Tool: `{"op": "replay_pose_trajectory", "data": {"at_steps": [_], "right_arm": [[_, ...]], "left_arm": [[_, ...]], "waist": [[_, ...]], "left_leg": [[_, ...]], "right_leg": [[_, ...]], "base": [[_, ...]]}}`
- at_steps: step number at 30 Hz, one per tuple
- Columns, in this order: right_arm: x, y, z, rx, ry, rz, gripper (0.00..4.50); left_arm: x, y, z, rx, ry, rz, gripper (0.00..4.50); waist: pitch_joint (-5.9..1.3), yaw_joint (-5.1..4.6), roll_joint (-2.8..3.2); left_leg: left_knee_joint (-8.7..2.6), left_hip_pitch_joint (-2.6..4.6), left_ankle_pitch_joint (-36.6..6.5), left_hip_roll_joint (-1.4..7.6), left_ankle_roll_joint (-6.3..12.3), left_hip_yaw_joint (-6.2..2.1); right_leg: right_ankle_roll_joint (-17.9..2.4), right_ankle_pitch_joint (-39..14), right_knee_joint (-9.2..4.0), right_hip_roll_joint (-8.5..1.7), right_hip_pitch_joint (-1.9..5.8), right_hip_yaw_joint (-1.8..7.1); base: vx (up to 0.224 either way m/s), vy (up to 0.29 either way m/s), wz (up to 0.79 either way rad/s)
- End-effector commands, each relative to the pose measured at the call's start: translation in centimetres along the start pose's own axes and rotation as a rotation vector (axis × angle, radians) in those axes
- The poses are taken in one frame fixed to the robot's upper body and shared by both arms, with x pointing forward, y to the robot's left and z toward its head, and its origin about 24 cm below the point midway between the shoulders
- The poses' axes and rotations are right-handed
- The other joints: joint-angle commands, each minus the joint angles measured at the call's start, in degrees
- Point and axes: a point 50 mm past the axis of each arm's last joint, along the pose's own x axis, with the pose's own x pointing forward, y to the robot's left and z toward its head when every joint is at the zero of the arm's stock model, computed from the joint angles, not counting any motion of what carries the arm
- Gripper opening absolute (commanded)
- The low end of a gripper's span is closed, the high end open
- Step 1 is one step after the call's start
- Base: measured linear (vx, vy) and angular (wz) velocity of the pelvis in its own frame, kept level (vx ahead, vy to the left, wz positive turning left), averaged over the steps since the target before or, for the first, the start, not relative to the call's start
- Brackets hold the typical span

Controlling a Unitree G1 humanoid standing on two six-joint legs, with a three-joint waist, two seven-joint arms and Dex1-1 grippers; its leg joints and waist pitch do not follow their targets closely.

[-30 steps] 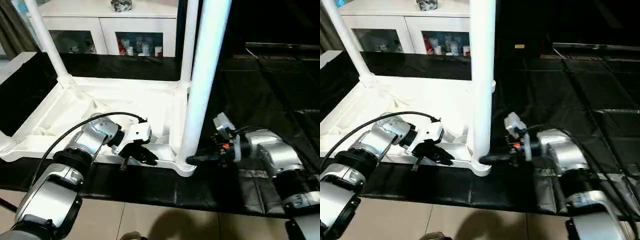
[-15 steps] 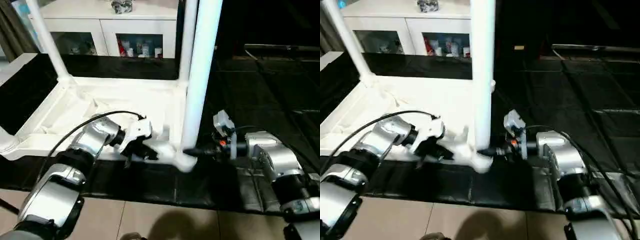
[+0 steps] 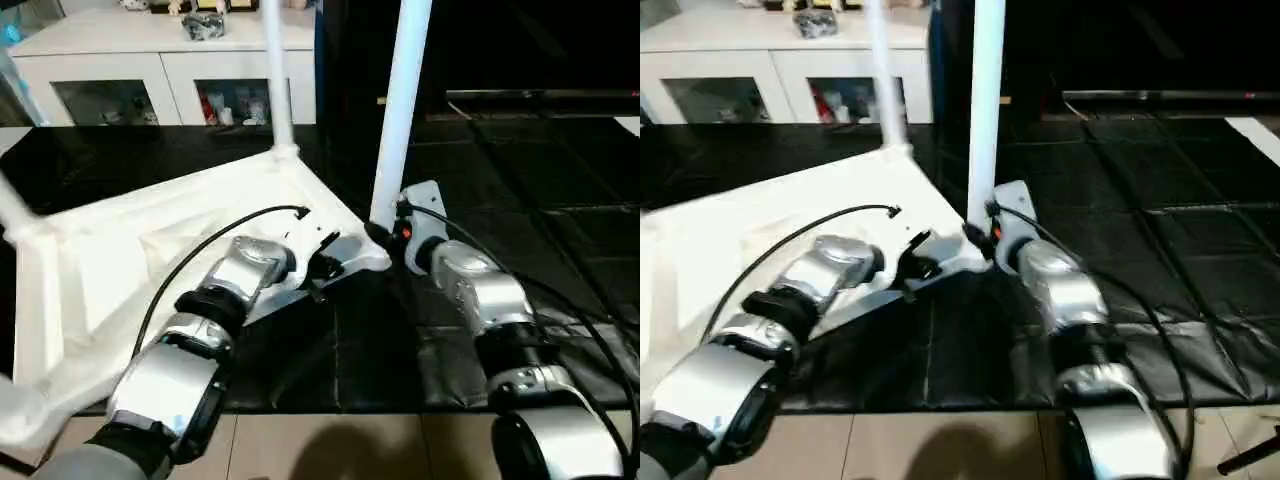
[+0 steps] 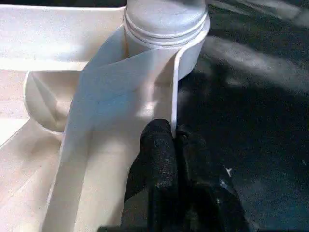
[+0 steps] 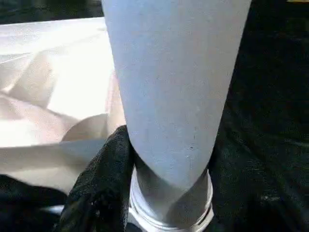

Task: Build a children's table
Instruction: Rotate leg to tighten

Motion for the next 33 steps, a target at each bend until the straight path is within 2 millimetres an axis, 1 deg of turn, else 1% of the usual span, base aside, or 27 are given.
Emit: {"op": "replay_pose_trajectory", "data": {"at_steps": [1, 2, 3, 4, 5, 6, 7, 8, 9, 10, 11, 12, 13, 14, 16, 18, 19, 20, 21, 22, 23, 25, 28, 29, 31, 32, 33], "right_arm": [[1.7, 5.7, -1.3, 0.021, 0.061, 0.228, 2.59], [1.5, 5.5, -1.4, 0.017, 0.057, 0.230, 2.59], [1.4, 5.2, -1.5, 0.012, 0.051, 0.232, 2.70], [1.1, 4.8, -1.6, 0.006, 0.041, 0.233, 2.70], [0.7, 4.1, -1.6, 0.001, 0.023, 0.237, 2.79], [0.3, 3.5, -1.7, 0.000, 0.013, 0.245, 2.92], [0.3, 3.5, -1.7, 0.000, 0.013, 0.245, 3.03], [-0.4, 2.5, -1.8, -0.010, -0.003, 0.263, 3.11], [-0.9, 1.8, -1.9, -0.018, -0.005, 0.273, 3.15], [-1.4, 1.3, -1.9, -0.027, -0.008, 0.285, 3.18], [-1.9, 0.7, -1.9, -0.034, -0.011, 0.298, 3.18], [-2.2, 0.3, -1.9, -0.039, -0.014, 0.308, 3.45], [-2.7, -0.2, -1.8, -0.051, -0.018, 0.336, 3.45], [-3.3, -0.6, -1.7, -0.068, -0.022, 0.370, 3.54], [-3.7, -0.9, -1.6, -0.080, -0.023, 0.400, 3.75], [-3.7, -0.9, -1.6, -0.080, -0.023, 0.400, 3.98], [-3.7, -0.9, -1.6, -0.080, -0.023, 0.400, 3.98], [-3.7, -0.9, -1.6, -0.080, -0.023, 0.400, 4.19], [-3.7, -0.9, -1.6, -0.080, -0.023, 0.400, 4.19], [-3.7, -0.9, -1.6, -0.080, -0.023, 0.400, 4.36], [-3.7, -0.9, -1.6, -0.080, -0.023, 0.400, 4.43], [-3.7, -0.9, -1.6, -0.080, -0.023, 0.400, 4.48], [-3.7, -0.9, -1.6, -0.080, -0.023, 0.400, 4.48], [-3.7, -0.9, -1.6, -0.080, -0.023, 0.400, 4.48], [-3.7, -0.9, -1.6, -0.080, -0.023, 0.400, 4.48], [-3.7, -0.9, -1.6, -0.080, -0.023, 0.400, 4.48], [-3.7, -0.9, -1.6, -0.080, -0.023, 0.400, 4.48]], "left_arm": [[1.1, -1.6, 4.3, 0.058, -0.132, -0.028, 0.00], [0.9, -1.4, 4.2, 0.067, -0.128, -0.029, 0.00], [0.8, -1.2, 4.0, 0.077, -0.125, -0.034, 0.00], [0.6, -1.0, 3.8, 0.088, -0.123, -0.043, 0.00], [0.2, -0.7, 3.5, 0.103, -0.119, -0.061, 0.00], [-0.2, -0.5, 3.2, 0.117, -0.117, -0.078, 0.00], [-0.2, -0.5, 3.2, 0.117, -0.117, -0.078, 0.00], [-0.7, -0.1, 2.7, 0.127, -0.104, -0.098, 0.00], [-1.0, 0.1, 2.5, 0.142, -0.099, -0.108, 0.00], [-1.4, 0.3, 2.2, 0.153, -0.094, -0.121, 0.00], [-1.7, 0.6, 1.9, 0.159, -0.085, -0.133, 0.00], [-2.0, 0.8, 1.7, 0.161, -0.079, -0.141, 0.00], [-2.3, 0.9, 1.5, 0.191, -0.076, -0.169, 0.00], [-2.7, 1.0, 1.2, 0.214, -0.067, -0.199, 0.00], [-3.0, 1.0, 1.0, 0.231, -0.064, -0.224, 0.00], [-3.0, 1.0, 1.0, 0.231, -0.064, -0.224, 0.00], [-3.0, 1.0, 1.0, 0.231, -0.064, -0.224, 0.00], [-3.0, 1.0, 1.0, 0.231, -0.064, -0.224, 0.00], [-3.0, 1.0, 1.0, 0.231, -0.064, -0.224, 0.00], [-3.0, 1.0, 1.0, 0.231, -0.064, -0.224, 0.00], [-3.0, 1.0, 1.0, 0.231, -0.064, -0.224, 0.00], [-3.0, 1.0, 1.0, 0.231, -0.064, -0.224, 0.00], [-3.0, 1.0, 1.0, 0.231, -0.064, -0.224, 0.00], [-3.0, 1.0, 1.0, 0.231, -0.064, -0.224, 0.00], [-3.0, 1.0, 1.0, 0.231, -0.064, -0.224, 0.00], [-3.0, 1.0, 1.0, 0.231, -0.064, -0.224, 0.00], [-3.0, 1.0, 1.0, 0.231, -0.064, -0.224, 0.00]], "waist": [[-3.70, 0.09, -0.84], [-3.83, 0.29, -1.00], [-3.91, 0.42, -0.98], [-4.00, 0.54, -0.98], [-4.19, 0.63, -0.84], [-4.19, 0.67, -0.87], [-4.31, 0.71, -0.82], [-4.50, 0.78, -0.83], [-4.50, 0.94, -0.90], [-4.44, 1.08, -0.85], [-4.42, 1.23, -0.94], [-4.28, 1.48, -0.90], [-4.30, 1.57, -0.90], [-4.30, 1.94, -0.82], [-4.34, 2.02, -0.81], [-4.26, 1.98, -0.76], [-4.24, 1.97, -0.78], [-4.24, 2.09, -0.70], [-4.24, 2.28, -0.73], [-4.23, 2.37, -0.72], [-4.26, 2.50, -0.76], [-4.33, 2.72, -0.78], [-4.68, 3.12, -0.85], [-4.79, 3.20, -0.86], [-4.72, 3.21, -0.89], [-4.49, 3.26, -0.89], [-4.39, 3.28, -0.88]], "left_leg": [[-4.04, 0.51, -9.58, 4.18, 3.05, -2.04], [-3.81, 0.03, -7.17, 3.94, 4.04, -1.88], [-3.70, 0.01, -6.13, 3.92, 4.63, -1.79], [-3.67, -0.08, -5.48, 3.90, 5.01, -1.81], [-3.57, -0.24, -3.84, 4.18, 5.79, -1.92], [-3.57, -0.27, -3.48, 4.25, 6.17, -1.97], [-3.47, -0.29, -3.09, 4.31, 6.55, -1.98], [-3.32, -0.39, -2.00, 4.56, 7.34, -2.04], [-3.15, -0.42, -1.44, 4.62, 8.30, -1.94], [-3.15, -0.50, -1.34, 4.64, 8.76, -1.97], [-3.14, -0.41, -1.91, 4.76, 9.14, -1.87], [-3.11, -0.43, -2.73, 4.64, 9.03, -1.73], [-3.11, -0.48, -2.98, 4.62, 8.74, -1.69], [-3.12, -0.59, -3.40, 4.58, 8.30, -1.75], [-3.16, -0.56, -3.64, 4.70, 7.97, -1.82], [-3.16, -0.55, -4.18, 4.86, 7.21, -1.82], [-3.16, -0.57, -4.30, 4.85, 6.97, -1.83], [-3.18, -0.44, -4.65, 4.88, 6.52, -1.79], [-3.20, -0.38, -4.74, 4.91, 6.19, -1.79], [-3.20, -0.41, -4.76, 4.89, 6.07, -1.77], [-3.21, -0.41, -4.65, 4.92, 5.91, -1.78], [-3.16, -0.42, -4.14, 4.92, 5.92, -1.79], [-2.84, -0.69, -1.67, 4.81, 6.69, -1.80], [-2.53, -0.88, -0.06, 4.86, 7.70, -1.85], [-2.48, -0.96, -0.09, 4.83, 7.97, -1.83], [-2.53, -1.03, -1.80, 4.65, 7.92, -1.70], [-2.61, -1.03, -2.93, 4.60, 7.35, -1.67]], "right_leg": [[-7.62, -15.12, -4.39, -6.32, 2.14, 4.47], [-8.74, -12.18, -3.76, -6.45, 2.52, 4.59], [-8.94, -11.31, -3.63, -6.51, 2.58, 4.59], [-8.92, -10.67, -3.54, -6.46, 2.66, 4.55], [-9.05, -8.26, -3.09, -6.40, 2.64, 4.54], [-9.15, -7.51, -3.02, -6.35, 2.63, 4.50], [-9.34, -6.37, -2.76, -6.26, 2.65, 4.45], [-9.94, -3.79, -2.33, -6.35, 2.54, 4.50], [-10.61, -1.70, -2.01, -6.34, 2.46, 4.49], [-10.87, -1.36, -2.05, -6.42, 2.50, 4.46], [-10.90, -1.68, -2.06, -6.36, 2.42, 4.45], [-10.87, -3.13, -2.35, -6.46, 2.42, 4.41], [-10.80, -3.89, -2.38, -6.48, 2.46, 4.42], [-10.31, -5.30, -2.52, -6.60, 2.55, 4.44], [-10.01, -5.77, -2.49, -6.38, 2.43, 4.34], [-10.19, -6.58, -2.50, -6.41, 2.13, 4.44], [-10.26, -6.78, -2.48, -6.41, 2.11, 4.44], [-10.31, -7.52, -2.61, -6.45, 2.01, 4.46], [-10.29, -7.76, -2.61, -6.45, 1.97, 4.51], [-10.28, -7.77, -2.61, -6.46, 1.97, 4.53], [-10.25, -7.57, -2.53, -6.48, 1.97, 4.56], [-10.28, -6.80, -2.41, -6.53, 1.98, 4.60], [-10.49, -3.58, -1.81, -6.51, 2.02, 4.60], [-10.91, -1.00, -1.38, -6.45, 1.76, 4.61], [-10.99, -0.88, -1.38, -6.43, 1.66, 4.60], [-10.67, -3.46, -1.84, -6.50, 1.68, 4.49], [-10.08, -6.00, -2.18, -6.49, 1.72, 4.45]], "base": [[0.000, 0.000, 0.00], [0.000, 0.000, 0.00], [0.000, 0.000, 0.00], [0.000, 0.000, 0.00], [0.000, 0.000, 0.00], [0.000, 0.000, 0.00], [0.000, 0.000, 0.00], [0.000, 0.000, 0.00], [0.000, 0.000, 0.00], [0.000, 0.000, 0.00], [0.000, 0.000, 0.00], [0.000, 0.000, 0.00], [0.000, 0.000, 0.00], [0.000, 0.000, 0.00], [0.000, 0.000, 0.00], [0.000, 0.000, 0.00], [0.000, 0.000, 0.00], [0.000, 0.000, 0.00], [0.000, 0.000, 0.00], [0.000, 0.000, 0.00], [0.000, 0.000, 0.00], [0.000, 0.000, 0.00], [0.000, 0.000, 0.00], [0.000, 0.000, 0.00], [0.000, 0.000, 0.00], [0.000, 0.000, 0.00], [0.000, 0.000, 0.00]]}}
